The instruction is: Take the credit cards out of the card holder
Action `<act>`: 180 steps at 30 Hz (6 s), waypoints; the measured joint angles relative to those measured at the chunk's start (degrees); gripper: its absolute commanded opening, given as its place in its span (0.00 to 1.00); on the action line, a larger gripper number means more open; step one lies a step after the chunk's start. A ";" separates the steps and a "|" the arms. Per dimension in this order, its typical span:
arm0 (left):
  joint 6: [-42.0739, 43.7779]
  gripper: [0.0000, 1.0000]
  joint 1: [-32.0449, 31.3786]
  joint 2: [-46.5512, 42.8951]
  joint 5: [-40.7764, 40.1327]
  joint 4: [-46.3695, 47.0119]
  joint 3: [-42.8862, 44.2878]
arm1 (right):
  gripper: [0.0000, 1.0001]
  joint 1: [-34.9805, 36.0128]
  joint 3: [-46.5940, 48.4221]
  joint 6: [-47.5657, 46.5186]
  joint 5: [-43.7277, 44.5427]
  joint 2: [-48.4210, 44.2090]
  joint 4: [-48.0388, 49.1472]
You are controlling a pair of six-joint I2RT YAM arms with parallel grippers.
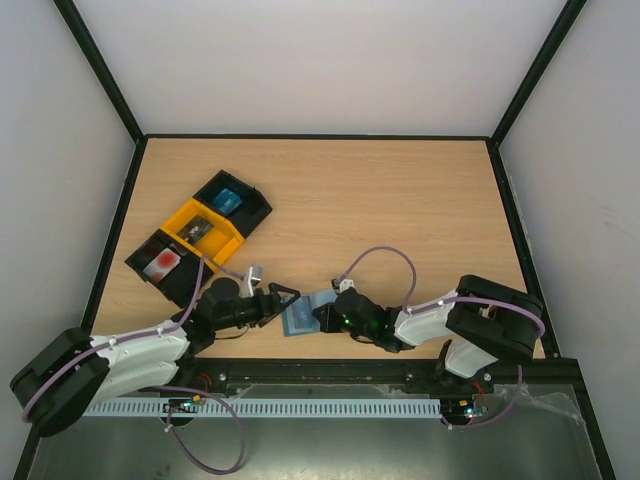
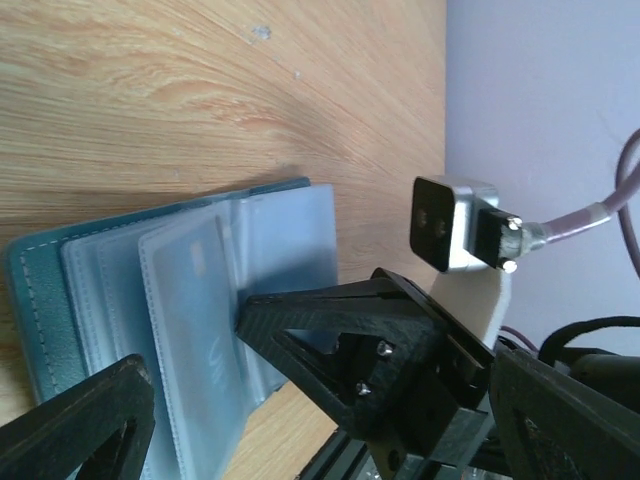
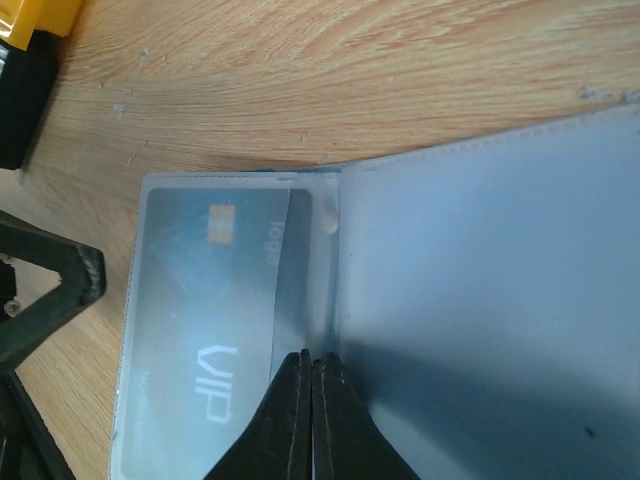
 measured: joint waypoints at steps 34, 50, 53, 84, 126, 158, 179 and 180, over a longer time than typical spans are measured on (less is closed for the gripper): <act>0.13 0.24 -5.16 14.64 -1.60 7.69 3.34 | 0.02 -0.02 -1.38 1.20 -0.57 0.28 3.02; 5.09 0.03 -5.22 12.63 -3.04 -3.52 5.64 | 0.28 0.00 -1.36 1.25 -0.66 -10.99 -8.98; 6.36 0.03 -5.16 11.50 -3.06 -5.35 6.19 | 0.31 0.00 -1.14 0.37 1.46 -16.52 -13.97; 10.84 0.12 -2.08 4.61 -1.64 -16.65 6.27 | 0.11 -1.44 -6.54 -0.72 0.85 -19.45 -16.46; 6.03 0.46 -7.15 15.26 2.38 -5.60 12.22 | 0.13 -1.42 -9.09 1.66 2.45 -32.35 -18.95; 7.23 0.54 -5.03 8.41 -5.09 -7.43 6.95 | 0.16 -1.07 -4.04 2.47 -2.58 -19.41 -11.52; 7.45 0.45 -5.09 19.93 -4.09 0.63 6.95 | 0.05 -1.07 -7.41 3.48 -0.52 -10.21 -2.54; 7.43 0.45 -5.09 20.46 -4.11 1.09 6.97 | 0.05 -1.07 -7.50 3.58 -0.50 -10.19 -2.40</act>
